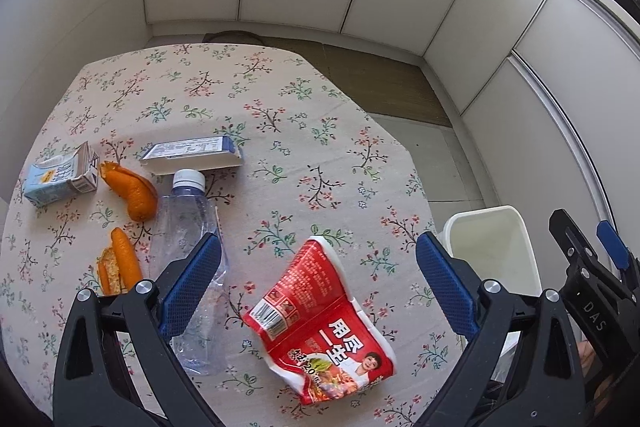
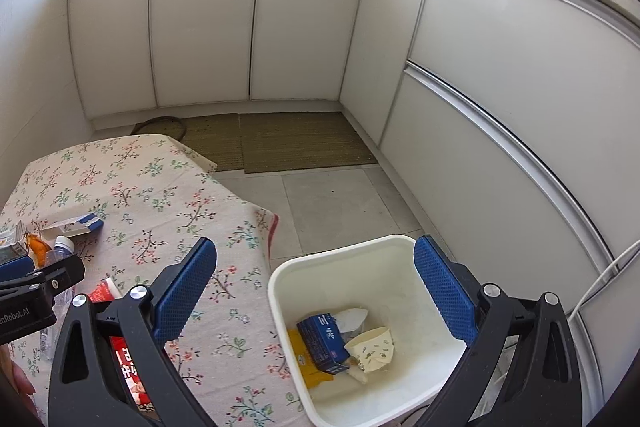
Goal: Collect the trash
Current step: 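Reach the left tool to the orange peel and grasp it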
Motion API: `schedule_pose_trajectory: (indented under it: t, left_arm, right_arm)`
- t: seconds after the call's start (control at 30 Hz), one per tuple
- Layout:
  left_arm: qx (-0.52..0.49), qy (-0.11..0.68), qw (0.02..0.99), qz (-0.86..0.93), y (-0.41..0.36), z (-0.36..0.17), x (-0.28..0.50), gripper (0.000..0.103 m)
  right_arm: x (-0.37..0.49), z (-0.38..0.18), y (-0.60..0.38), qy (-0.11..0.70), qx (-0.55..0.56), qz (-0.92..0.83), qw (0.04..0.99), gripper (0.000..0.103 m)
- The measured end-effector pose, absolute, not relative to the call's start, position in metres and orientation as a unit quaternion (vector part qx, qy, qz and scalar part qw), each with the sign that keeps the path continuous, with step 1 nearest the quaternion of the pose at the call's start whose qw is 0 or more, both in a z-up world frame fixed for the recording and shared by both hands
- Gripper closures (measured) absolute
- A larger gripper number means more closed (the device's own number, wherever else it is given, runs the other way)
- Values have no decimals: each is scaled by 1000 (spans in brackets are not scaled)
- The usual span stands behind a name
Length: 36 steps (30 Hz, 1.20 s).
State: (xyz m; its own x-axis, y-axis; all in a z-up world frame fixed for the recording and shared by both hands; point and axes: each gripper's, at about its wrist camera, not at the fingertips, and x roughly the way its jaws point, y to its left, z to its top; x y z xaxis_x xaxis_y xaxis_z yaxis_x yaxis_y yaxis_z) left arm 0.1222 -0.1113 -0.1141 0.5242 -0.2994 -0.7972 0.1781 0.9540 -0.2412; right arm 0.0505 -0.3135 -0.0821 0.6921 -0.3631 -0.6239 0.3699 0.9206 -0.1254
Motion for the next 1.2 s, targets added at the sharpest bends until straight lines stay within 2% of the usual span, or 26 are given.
schedule_pose_trajectory:
  t: [0.5,0.8,1.2]
  left_arm:
    - [-93,491,863,-80,-45,-128,128,9]
    - [-127,513,849,3,23,-150,140,9]
    - [-176,582,793,41,60,-209,151,27]
  right_arm:
    - [77,-92,-254,352,-19,-144,925,7]
    - [89,-102,-216,361,-36,-110,925,7]
    - [101,-114,-189,379,-51,-88,920,7]
